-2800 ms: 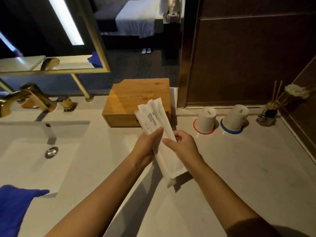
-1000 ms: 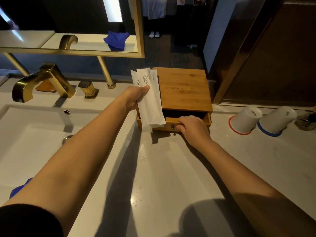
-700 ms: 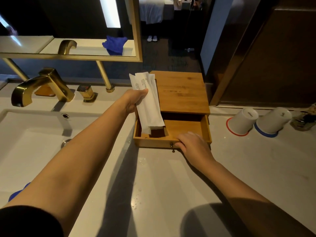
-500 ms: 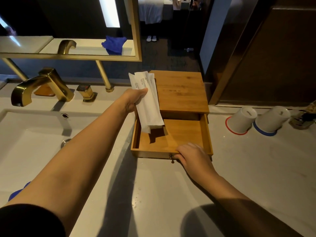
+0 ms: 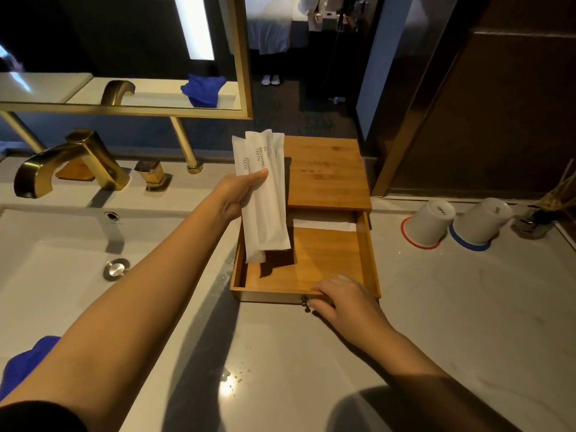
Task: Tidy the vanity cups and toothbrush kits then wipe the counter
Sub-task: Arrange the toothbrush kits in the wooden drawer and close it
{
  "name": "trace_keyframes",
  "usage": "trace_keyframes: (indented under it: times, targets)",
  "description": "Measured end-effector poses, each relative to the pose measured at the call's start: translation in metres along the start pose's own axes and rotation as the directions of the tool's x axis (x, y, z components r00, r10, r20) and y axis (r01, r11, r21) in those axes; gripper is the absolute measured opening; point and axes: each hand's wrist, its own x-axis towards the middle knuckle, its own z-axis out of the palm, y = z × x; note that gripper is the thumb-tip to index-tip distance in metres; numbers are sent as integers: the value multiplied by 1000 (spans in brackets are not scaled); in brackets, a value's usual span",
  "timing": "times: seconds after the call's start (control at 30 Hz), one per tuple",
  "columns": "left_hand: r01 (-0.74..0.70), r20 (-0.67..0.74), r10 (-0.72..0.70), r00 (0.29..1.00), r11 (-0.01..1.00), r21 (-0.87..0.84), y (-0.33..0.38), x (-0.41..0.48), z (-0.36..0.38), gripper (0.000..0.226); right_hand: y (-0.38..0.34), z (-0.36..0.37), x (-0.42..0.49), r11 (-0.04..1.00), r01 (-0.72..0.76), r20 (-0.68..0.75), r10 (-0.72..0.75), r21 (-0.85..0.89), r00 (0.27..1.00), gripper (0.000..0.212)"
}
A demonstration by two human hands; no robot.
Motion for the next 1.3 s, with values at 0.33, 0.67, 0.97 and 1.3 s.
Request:
trace_keyframes:
  times: [0.33,0.67,0.97,1.3]
  targets:
    - [173,334,-4,942,862,-477,-31,-71,9,29,-52,-59,66,667,-95,-81,228,739,970,13]
    - [80,66,-53,996,841,-536,-44,-97,-11,25,-36,-65,87,764,-81,-115,199,640,973,9]
    - [24,-42,-66,997,768,-640,-51,-108,-48,25,2,-81,89,982,-150,89,141,116,986,23]
    - [34,-76,-110,991,753,-657,-56,-115,-37,28,6,-25,121,985,-155,-60,151,-72,987,30]
